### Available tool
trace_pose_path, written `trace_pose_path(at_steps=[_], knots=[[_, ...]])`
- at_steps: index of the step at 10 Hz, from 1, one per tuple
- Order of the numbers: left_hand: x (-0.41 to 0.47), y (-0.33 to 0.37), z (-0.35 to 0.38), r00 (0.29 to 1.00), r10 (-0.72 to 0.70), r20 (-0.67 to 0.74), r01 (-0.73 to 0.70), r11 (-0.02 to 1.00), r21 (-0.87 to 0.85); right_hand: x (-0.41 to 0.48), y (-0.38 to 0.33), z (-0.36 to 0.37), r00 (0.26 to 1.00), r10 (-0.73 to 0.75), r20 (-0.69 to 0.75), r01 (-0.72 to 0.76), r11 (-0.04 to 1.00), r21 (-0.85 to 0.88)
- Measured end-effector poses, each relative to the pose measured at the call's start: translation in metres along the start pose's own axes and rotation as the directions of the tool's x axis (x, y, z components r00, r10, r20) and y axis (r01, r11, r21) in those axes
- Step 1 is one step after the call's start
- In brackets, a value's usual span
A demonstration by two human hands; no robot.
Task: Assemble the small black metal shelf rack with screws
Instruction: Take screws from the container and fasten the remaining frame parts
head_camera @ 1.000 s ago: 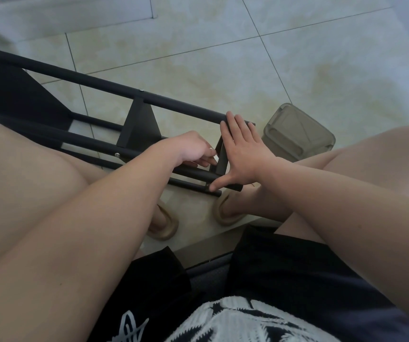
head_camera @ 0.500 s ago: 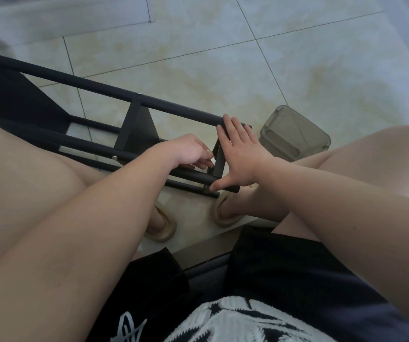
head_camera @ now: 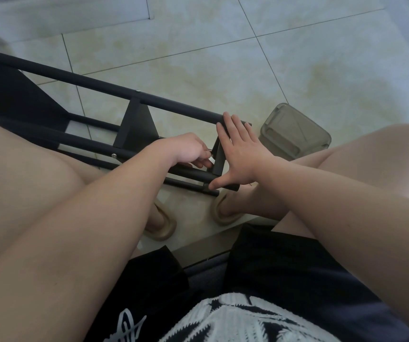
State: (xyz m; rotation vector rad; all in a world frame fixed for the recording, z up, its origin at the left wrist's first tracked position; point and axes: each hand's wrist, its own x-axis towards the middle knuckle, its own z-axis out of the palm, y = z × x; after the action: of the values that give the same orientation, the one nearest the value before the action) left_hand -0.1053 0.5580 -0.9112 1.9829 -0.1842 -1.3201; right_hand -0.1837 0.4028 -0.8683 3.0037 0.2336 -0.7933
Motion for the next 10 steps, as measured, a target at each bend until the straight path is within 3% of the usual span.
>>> trace_pose_path(at_steps=[5, 7, 10], knots=[[-0.0078, 0.0006, -0.0060, 0.996, 0.064, 0.055, -0.077, 0.956, 0.284, 0.0000, -0.0002, -0.0001, 1.000, 0.003, 0.009, -0.003, 1.000, 0.008], [-0.0068, 0.0012, -0.0070, 0.997, 0.056, 0.056, -0.076, 0.871, 0.485, 0.0001, -0.0003, 0.0009, 1.000, 0.006, 0.005, -0.006, 1.000, 0.012], [-0.0109, 0.0060, -0.0083, 0.996, 0.077, 0.049, -0.091, 0.847, 0.525, 0.0013, 0.0004, 0.0003, 1.000, 0.012, 0.006, -0.012, 1.000, 0.008]])
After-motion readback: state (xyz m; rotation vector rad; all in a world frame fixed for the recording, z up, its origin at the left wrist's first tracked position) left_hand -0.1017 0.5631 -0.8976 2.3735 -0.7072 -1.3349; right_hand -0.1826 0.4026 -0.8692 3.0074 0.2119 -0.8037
